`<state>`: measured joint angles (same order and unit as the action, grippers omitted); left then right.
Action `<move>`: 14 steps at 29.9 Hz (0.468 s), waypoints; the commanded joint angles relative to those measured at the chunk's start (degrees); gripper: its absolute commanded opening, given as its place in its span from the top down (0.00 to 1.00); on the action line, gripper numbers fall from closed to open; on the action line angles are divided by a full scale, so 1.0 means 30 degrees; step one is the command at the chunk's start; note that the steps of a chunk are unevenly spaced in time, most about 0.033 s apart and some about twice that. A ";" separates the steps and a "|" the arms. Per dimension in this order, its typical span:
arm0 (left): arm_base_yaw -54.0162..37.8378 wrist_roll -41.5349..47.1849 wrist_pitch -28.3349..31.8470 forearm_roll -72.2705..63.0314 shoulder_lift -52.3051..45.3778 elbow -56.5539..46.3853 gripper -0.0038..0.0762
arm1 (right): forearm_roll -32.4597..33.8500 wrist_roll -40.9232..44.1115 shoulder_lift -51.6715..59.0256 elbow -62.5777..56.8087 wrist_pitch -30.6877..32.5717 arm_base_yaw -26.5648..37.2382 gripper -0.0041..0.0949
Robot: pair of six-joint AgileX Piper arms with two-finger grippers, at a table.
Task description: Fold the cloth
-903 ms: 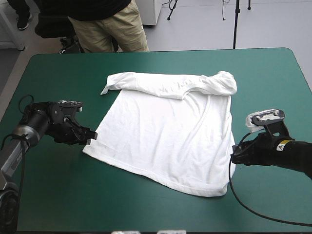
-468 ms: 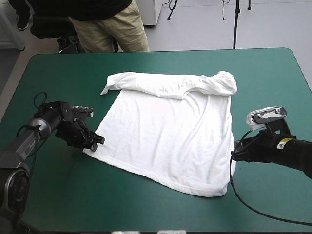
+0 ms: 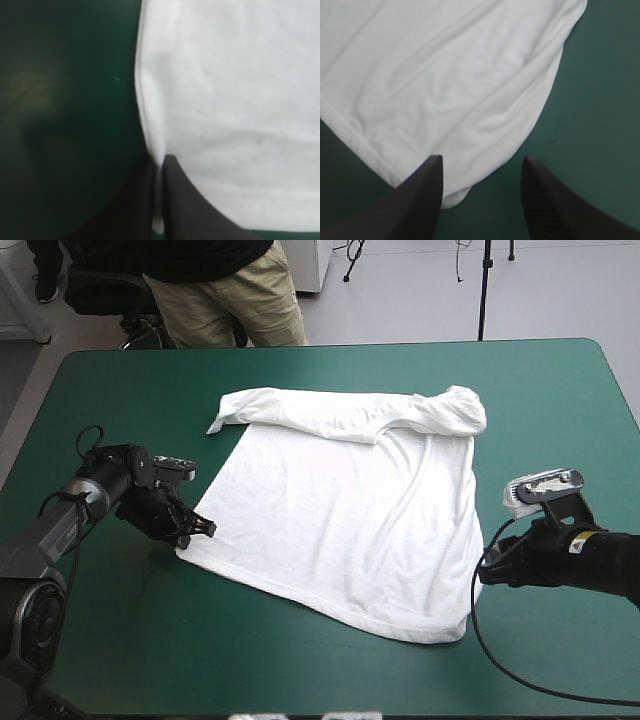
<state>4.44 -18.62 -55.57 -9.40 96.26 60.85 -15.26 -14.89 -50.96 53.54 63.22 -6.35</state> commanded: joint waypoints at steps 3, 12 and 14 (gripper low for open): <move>0.0255 0.0151 0.1054 -0.1614 0.0063 -0.0102 0.97 | -0.1013 -0.0562 0.0143 -0.0655 0.0494 0.0166 0.50; 0.0255 0.0113 0.1417 -0.1739 0.0063 -0.0102 0.97 | -0.2790 -0.1169 0.0143 -0.5572 -0.0658 -0.0817 0.50; 0.0255 0.0113 0.1417 -0.1739 0.0063 -0.0102 0.97 | -0.2877 -0.0883 0.0143 -0.6121 -0.1072 -0.1345 0.50</move>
<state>4.44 -18.62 -55.10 -9.78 96.26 60.85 -21.63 -17.94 -50.96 35.94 63.06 -8.80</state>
